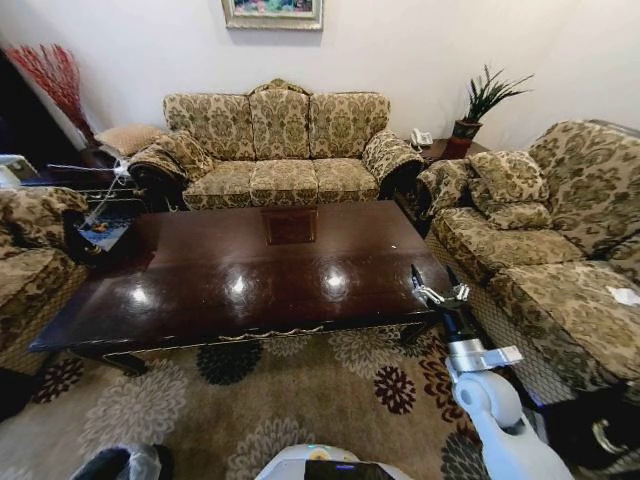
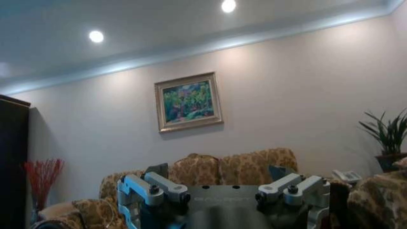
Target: Move to the front of the table and place the trash on the table into the trash bin.
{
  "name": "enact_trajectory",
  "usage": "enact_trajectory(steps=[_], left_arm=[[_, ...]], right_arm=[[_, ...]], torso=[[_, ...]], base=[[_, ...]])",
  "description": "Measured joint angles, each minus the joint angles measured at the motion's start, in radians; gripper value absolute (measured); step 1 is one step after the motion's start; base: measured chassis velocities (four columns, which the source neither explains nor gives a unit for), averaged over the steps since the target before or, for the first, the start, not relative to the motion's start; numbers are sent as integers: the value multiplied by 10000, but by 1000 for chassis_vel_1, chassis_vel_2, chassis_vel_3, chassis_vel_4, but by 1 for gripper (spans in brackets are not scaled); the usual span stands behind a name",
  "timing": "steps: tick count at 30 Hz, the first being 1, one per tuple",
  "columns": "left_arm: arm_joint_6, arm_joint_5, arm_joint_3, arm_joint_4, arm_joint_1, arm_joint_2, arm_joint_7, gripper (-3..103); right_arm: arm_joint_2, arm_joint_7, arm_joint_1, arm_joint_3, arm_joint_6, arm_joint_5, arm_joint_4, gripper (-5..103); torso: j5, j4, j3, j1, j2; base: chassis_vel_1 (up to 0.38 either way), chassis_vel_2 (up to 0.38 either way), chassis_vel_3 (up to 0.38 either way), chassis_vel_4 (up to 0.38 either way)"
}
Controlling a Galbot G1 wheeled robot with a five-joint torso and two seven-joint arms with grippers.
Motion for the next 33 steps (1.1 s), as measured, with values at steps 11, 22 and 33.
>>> enact_trajectory(steps=[11,22,33], left_arm=[[1638,-722,-245,-506,422,-1033,560,100],[-1944,-2712,-480,-946,710,-1448,2261,100],[-4196,-407,-754,-6807,1642,-405,2067,100]], right_arm=[[59,74,-123,65,144,-17,-28,100],[-114,382,40,115,-415,-10,176,100],[128,1213,429,-13,-2874,-837,1350,100]], torso=[[-3,4,0,0,0],[-5,4,0,0,0],[1,1,1,1,-1]], base=[[0,0,0,0],[0,0,0,0],[0,0,0,0]])
